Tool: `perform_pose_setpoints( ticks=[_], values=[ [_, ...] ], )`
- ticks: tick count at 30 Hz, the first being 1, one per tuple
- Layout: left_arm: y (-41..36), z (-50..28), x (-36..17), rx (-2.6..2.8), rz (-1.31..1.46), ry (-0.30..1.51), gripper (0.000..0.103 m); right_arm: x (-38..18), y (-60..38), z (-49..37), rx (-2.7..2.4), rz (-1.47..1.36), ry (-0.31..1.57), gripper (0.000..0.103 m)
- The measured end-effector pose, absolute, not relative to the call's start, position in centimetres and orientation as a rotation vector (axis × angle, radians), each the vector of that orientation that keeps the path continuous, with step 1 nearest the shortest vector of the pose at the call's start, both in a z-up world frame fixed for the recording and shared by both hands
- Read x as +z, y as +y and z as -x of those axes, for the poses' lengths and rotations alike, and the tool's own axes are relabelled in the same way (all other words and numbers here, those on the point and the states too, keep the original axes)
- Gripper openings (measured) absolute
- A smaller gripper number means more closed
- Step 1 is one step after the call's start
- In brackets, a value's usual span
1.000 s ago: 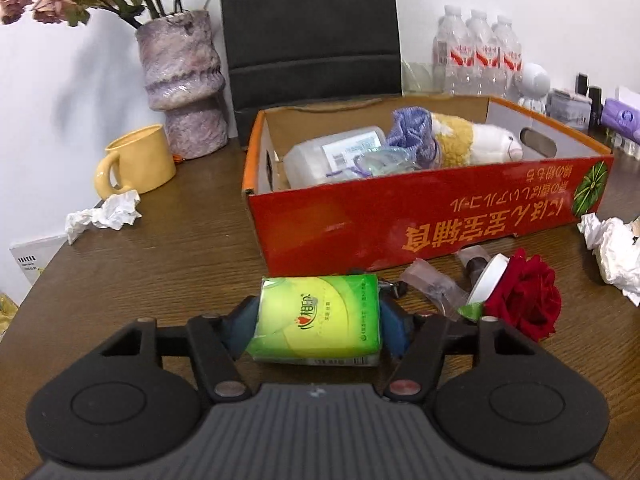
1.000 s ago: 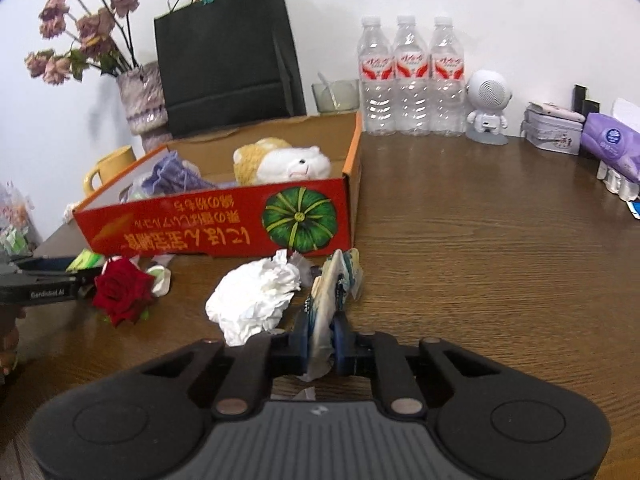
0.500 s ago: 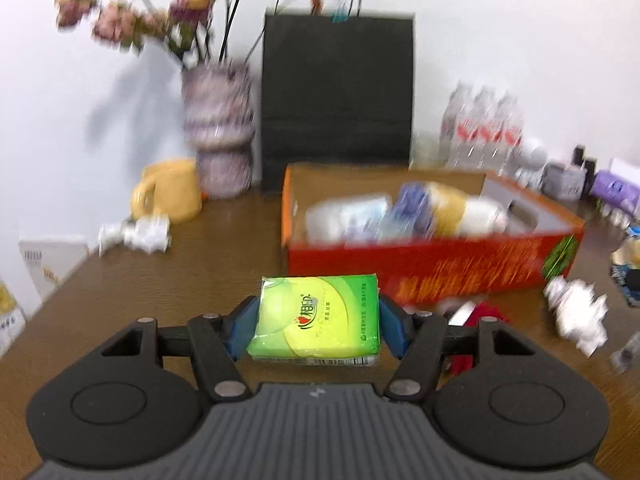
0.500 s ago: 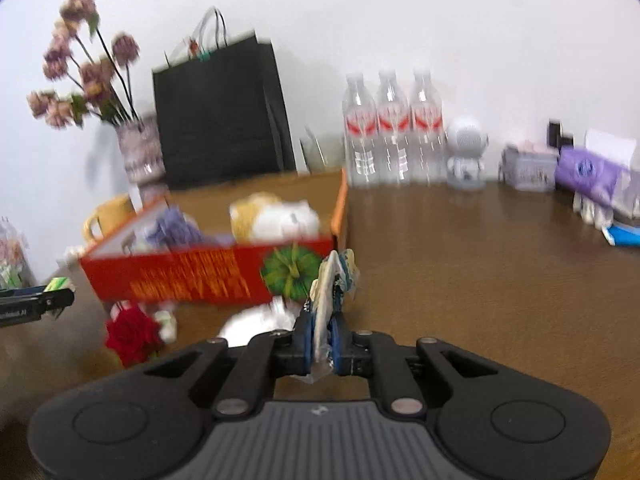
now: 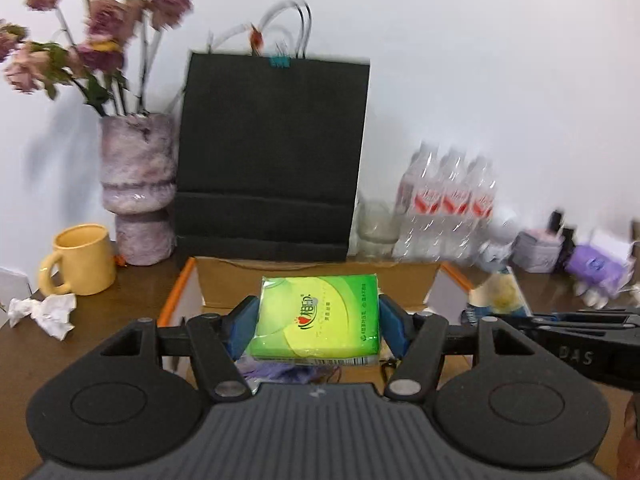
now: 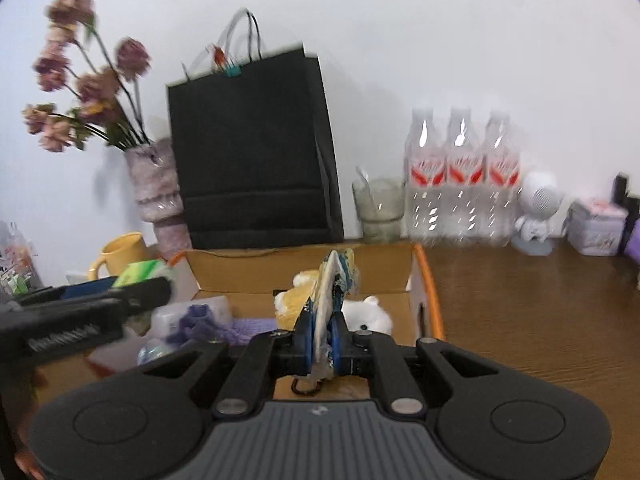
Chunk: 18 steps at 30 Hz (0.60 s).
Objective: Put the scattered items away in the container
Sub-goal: 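Carry tissue pack and packet into the cardboard box and open both grippers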
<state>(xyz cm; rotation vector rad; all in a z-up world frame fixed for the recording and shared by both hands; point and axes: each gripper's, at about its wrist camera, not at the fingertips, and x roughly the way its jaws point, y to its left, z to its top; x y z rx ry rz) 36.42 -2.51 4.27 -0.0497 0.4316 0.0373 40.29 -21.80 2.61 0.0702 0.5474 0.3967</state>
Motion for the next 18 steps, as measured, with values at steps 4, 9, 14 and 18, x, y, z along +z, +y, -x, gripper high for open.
perform_pose_setpoints(
  ticks=[4, 9, 14, 18],
  values=[
    [-3.5, -39.6, 1.9, 0.062, -0.027, 0.527, 0.065, 0.4, -20.6, -43.5, 0.369, -0.032, 0.642, 0.008],
    [-3.7, -41.3, 0.3, 0.076, -0.073, 0.572, 0.065, -1.6, -20.2, -44.8, 0.35, -0.001, 0.698, 0.009],
    [-4.2, -42.0, -1.1, 0.085, -0.092, 0.62, 0.071, -2.5, -19.8, -45.2, 0.352, 0.032, 0.721, 0.013],
    [-4.0, -41.6, -1.1, 0.069, -0.067, 0.599, 0.086, -1.7, -20.0, -44.7, 0.349, 0.029, 0.672, 0.028]
  ],
)
